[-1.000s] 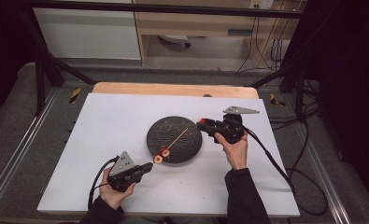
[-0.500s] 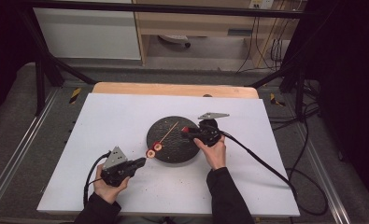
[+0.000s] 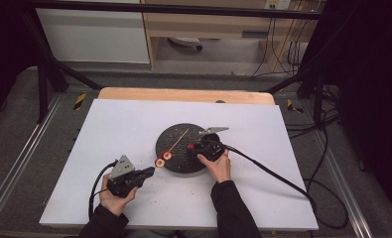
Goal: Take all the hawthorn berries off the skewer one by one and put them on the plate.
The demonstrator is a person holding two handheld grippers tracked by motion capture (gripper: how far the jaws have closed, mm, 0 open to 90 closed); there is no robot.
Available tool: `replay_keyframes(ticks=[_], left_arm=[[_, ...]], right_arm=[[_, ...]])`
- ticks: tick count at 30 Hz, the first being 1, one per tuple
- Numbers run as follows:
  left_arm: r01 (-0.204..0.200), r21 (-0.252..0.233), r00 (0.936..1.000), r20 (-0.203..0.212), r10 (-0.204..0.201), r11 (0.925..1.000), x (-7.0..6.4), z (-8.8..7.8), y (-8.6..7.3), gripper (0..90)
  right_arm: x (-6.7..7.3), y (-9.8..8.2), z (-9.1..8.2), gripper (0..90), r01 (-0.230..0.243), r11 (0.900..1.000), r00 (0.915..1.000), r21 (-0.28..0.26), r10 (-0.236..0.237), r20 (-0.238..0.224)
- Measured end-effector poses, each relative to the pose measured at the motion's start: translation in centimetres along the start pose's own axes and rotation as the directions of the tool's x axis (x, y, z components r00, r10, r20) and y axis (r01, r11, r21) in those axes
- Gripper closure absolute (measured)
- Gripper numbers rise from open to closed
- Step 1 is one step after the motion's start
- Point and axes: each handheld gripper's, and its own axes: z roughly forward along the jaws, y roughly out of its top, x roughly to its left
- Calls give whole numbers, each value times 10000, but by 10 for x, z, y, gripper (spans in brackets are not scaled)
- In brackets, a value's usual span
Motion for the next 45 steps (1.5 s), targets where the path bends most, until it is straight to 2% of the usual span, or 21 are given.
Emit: replay_keyframes(ticks=[3,6,10,14,18,24,31,37,45], left_arm=[[13,12,10000,24,-13,10000,0,0,0,882],[17,20,10000,35,-17,10000,0,1,0,882],[16,13,10000,53,-16,10000,-1,0,0,882],[-16,24,10000,52,16,10000,-2,0,0,882],[-57,39,10000,77,56,10000,-3,1,1,881],[-158,142,9998,76,157,9998,-7,3,0,882],[-315,238,9993,184,310,9992,-14,8,1,881],[-457,266,9985,298,449,9986,-21,12,2,882],[-633,318,9967,527,616,9975,-32,18,2,881]], right_arm=[[0,-1,1,593,37,10000,10000,85,-38,51],[1,-1,0,541,110,9999,9998,133,-112,141],[3,2,-10,479,241,9997,9996,-33,-241,143],[8,7,-28,351,291,9988,9996,-387,-293,-56],[13,9,-41,204,377,9983,9989,-447,-388,-253],[24,5,-57,84,419,9967,9972,-700,-461,-590],[37,-2,-72,44,385,9946,9955,-963,-465,-828],[46,-8,-76,43,348,9929,9931,-1139,-471,-1073],[52,-13,-74,124,65,9911,9876,-1333,-273,-1543]])
